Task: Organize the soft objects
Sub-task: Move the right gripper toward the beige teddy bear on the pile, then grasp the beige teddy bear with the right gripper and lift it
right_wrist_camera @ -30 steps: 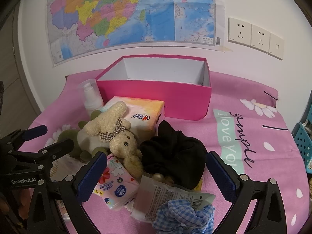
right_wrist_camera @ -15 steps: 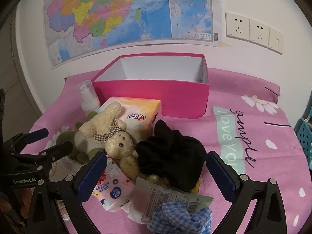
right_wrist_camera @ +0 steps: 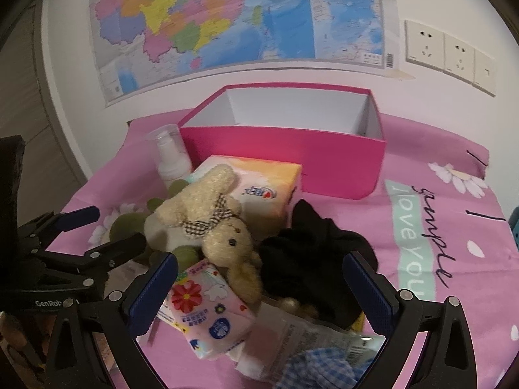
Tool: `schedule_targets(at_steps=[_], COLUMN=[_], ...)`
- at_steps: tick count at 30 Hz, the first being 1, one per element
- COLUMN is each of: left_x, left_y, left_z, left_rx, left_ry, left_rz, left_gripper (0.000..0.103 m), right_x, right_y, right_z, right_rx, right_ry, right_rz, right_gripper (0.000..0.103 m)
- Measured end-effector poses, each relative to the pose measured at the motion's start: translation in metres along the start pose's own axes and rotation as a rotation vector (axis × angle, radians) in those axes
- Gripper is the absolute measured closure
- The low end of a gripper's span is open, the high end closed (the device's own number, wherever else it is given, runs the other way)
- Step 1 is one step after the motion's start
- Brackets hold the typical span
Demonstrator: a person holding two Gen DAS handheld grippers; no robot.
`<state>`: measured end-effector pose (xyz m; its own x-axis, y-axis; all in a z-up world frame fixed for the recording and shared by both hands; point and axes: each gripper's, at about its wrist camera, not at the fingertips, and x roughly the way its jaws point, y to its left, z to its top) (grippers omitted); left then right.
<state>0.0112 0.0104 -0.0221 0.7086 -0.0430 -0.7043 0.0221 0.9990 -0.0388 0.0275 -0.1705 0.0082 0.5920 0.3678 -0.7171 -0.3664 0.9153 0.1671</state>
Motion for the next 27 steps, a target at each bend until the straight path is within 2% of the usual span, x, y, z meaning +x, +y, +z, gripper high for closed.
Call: schedule_targets(at_steps=[4, 8, 13, 15, 16, 19, 21, 24, 27], left_x=[0.003, 0.006, 0.009, 0.01, 0.01, 0.01, 0.009, 0.005, 0.005], left_y=[0.006, 0.016, 0.024, 0.024, 0.024, 0.019, 0.014, 0.005, -0.007], left_z=[-0.001, 0.0, 0.0, 0.001, 0.002, 0.005, 0.009, 0.016, 0.024], left_rx=[-0.006, -0.017, -0.008, 0.005, 0.012, 0.044, 0.068, 0.108, 0.148], left_ry=[0.008, 0.015, 0.018, 0.018, 0.021, 0.018, 0.014, 0.002, -0.012], left_rz=[-0.001, 0.009, 0.001, -0.005, -0.012, -0.048, -0.074, -0.155, -0.215], left_gripper=[0.001, 0.001, 0.001, 0.001, 0.001, 0.005, 0.009, 0.01, 0.011], right_x=[0.01, 0.024, 0.039, 0.042, 0.043, 0.039, 0.032, 0.023, 0.02], right_y=[0.009, 0.015, 0.015, 0.015, 0.015, 0.015, 0.012, 0.009, 0.004], right_z=[0.003, 0.005, 0.01, 0.011, 0.011, 0.013, 0.014, 0.019, 0.024], right_rx=[-0.032, -0.047, -0.054, -0.057, -0.058, -0.072, -0.073, -0.083, -0.071], right_ry=[0.014, 0.045, 0.069, 0.071, 0.073, 0.044, 0.025, 0.003, -0.006], right_rz=[0.044, 0.097, 0.103, 0.125, 0.142, 0.158, 0.188, 0.192, 0.215], right_gripper=[0.004, 0.017, 0.032, 0.053, 0.058, 0.067, 0.085, 0.092, 0.093])
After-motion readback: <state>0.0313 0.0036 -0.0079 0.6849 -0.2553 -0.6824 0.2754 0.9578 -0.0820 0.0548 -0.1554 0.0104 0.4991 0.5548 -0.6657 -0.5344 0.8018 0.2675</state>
